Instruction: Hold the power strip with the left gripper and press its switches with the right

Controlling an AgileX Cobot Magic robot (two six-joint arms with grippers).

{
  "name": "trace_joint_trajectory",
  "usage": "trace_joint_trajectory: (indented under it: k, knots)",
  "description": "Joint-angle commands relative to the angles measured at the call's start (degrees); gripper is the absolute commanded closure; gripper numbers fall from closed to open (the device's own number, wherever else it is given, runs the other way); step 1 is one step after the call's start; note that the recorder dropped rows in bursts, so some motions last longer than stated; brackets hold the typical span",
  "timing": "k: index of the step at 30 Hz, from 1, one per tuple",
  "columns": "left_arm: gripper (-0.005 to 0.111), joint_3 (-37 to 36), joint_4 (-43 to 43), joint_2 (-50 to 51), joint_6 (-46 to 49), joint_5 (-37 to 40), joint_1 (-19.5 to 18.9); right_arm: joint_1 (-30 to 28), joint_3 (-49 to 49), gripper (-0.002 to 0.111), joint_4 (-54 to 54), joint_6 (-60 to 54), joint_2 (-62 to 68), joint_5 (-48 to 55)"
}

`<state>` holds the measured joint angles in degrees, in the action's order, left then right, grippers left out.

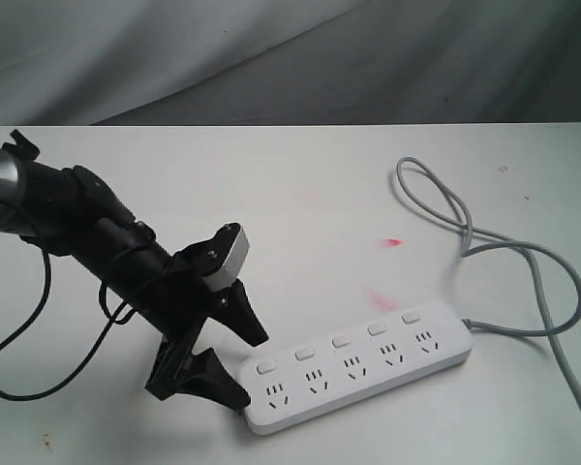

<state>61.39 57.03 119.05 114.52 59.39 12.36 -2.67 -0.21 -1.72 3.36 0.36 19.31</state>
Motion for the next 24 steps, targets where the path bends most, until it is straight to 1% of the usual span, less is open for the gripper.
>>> trace_joint_trajectory:
  k: [1,5,9,14,16,17,19,24]
  knots:
    - [0.023,0.18,2.89,-0.73,-0.10,-1.23,0.95,-0.23,0.21,0.108,-0.28,0.07,-0.36,-0.47]
    - [0.016,0.18,1.71,-1.01,-0.32,-1.12,3.62,-0.23,0.21,0.108,-0.28,0.07,-0.36,-0.47]
    - [0.016,0.09,1.49,-0.90,-0.56,-1.05,4.29,-0.23,0.21,0.108,-0.28,0.07,-0.36,-0.47]
    - [0.016,-4.09,3.04,-0.92,-0.11,-5.63,6.21,-0.23,0.21,0.108,-0.28,0.07,-0.36,-0.47]
    - [0.016,-4.51,4.47,-0.92,-0.11,-7.02,6.33,-0.23,0.21,0.108,-0.28,0.07,-0.36,-0.47]
    - [0.016,-4.51,6.10,-0.92,1.34,-8.54,6.33,-0.23,0.21,0.108,-0.28,0.07,-0.36,-0.47]
    - [0.016,-4.51,7.09,-0.92,2.74,-9.11,6.33,-0.23,0.21,0.108,-0.28,0.07,-0.36,-0.47]
    - [0.018,-4.51,7.92,-0.92,2.24,-9.85,6.33,-0.23,0.21,0.108,-0.28,0.07,-0.36,-0.47]
